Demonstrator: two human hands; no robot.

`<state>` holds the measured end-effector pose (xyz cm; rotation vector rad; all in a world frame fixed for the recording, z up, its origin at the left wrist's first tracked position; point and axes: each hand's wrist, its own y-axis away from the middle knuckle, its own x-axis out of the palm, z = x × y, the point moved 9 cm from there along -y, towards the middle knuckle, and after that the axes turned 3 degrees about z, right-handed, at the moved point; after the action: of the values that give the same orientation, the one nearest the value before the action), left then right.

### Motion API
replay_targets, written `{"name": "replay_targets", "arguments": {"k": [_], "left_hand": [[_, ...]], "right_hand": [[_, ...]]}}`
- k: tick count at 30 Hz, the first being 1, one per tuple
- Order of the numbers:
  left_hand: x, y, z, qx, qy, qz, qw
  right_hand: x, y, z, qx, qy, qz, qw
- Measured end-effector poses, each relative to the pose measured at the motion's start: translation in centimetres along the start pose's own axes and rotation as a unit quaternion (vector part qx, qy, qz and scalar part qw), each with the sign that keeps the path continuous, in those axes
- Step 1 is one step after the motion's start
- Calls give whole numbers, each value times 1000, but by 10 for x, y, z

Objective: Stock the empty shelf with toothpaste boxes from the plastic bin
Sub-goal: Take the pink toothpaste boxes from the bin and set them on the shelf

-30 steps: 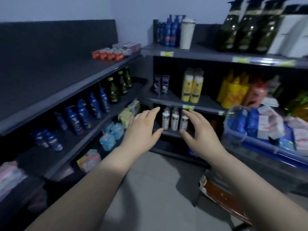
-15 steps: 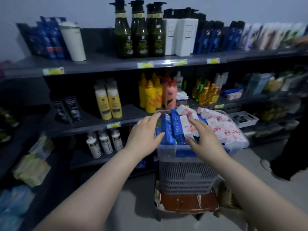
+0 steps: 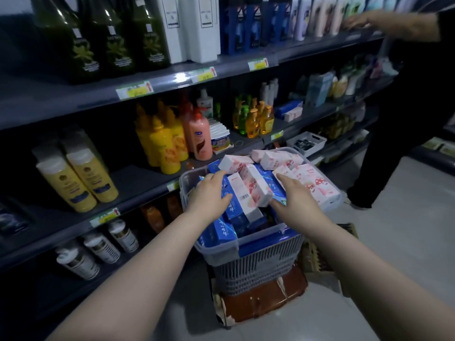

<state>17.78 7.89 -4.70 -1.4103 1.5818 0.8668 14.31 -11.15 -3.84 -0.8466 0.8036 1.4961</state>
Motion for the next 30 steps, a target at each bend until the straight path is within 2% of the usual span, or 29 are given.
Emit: {"name": "replay_targets", "arguments": {"k": [11, 15, 18, 20, 24, 27, 30], "left_hand": [[18, -94, 19, -82, 24, -12, 996], [24, -113, 20, -93, 21, -55, 994], [9, -115, 24, -99, 94, -111, 984], [-14, -108, 31, -122, 190, -158, 961], [-62, -87, 47, -162, 415, -235, 864], [-92, -62, 49, -176, 480, -269, 816], [-107, -34, 49, -188, 489, -271, 807]], "right_hand": [[40, -102, -8, 59, 37, 87, 994], [45, -117, -13, 52, 10, 104, 993], [28, -122, -21, 48, -71, 84, 993], [14, -126, -24, 38, -131, 81, 987], [-8, -135, -14, 2, -259, 99, 961], [-17, -140, 4, -14, -388, 117, 914], [-6, -140, 32, -16, -460, 185, 868]]}}
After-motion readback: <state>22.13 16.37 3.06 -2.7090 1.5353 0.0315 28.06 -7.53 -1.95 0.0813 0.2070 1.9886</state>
